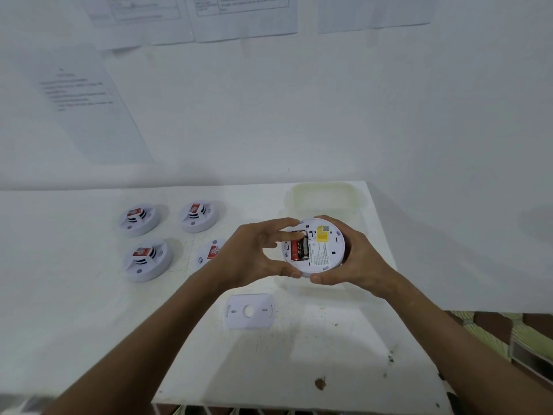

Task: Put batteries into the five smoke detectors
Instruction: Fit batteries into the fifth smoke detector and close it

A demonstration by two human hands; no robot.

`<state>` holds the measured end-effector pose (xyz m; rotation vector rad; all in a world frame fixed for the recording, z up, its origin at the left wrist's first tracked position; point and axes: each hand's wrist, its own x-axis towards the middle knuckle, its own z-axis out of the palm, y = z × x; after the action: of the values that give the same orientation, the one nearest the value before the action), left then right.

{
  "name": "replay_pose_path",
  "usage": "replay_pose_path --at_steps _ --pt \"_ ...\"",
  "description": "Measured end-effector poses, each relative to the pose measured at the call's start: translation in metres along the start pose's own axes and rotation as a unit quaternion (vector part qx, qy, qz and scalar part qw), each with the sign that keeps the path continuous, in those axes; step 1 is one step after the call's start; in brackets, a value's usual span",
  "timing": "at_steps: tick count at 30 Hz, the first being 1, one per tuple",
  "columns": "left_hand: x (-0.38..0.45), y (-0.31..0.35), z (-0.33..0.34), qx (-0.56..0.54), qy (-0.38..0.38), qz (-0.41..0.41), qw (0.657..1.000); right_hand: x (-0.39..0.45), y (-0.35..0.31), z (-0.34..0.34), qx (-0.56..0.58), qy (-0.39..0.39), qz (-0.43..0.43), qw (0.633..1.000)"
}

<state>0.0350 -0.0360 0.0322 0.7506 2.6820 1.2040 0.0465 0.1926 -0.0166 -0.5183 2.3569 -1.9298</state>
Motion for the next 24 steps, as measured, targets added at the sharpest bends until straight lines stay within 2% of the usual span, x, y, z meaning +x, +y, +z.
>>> replay_pose_path --at_steps 7,16,21,24 --pt "-0.031 -0.031 -0.003 -0.008 0.057 -0.036 0.998 -0.005 -0.002 0.001 -0.018 -0.045 0.013 0.999" --pt "-0.076 -0.076 0.005 0.099 -0.041 -0.153 0.982 -0.003 -0.002 0.012 -0.078 -0.100 0.021 0.992" --pt "-0.082 -0.090 0.007 0.183 -0.099 -0.180 0.962 -0.002 -0.003 0.016 -0.076 -0.105 0.021 0.991" --pt "-0.082 -0.097 0.008 0.187 -0.108 -0.182 0.959 -0.002 -0.004 0.016 -0.067 -0.108 0.020 0.992"
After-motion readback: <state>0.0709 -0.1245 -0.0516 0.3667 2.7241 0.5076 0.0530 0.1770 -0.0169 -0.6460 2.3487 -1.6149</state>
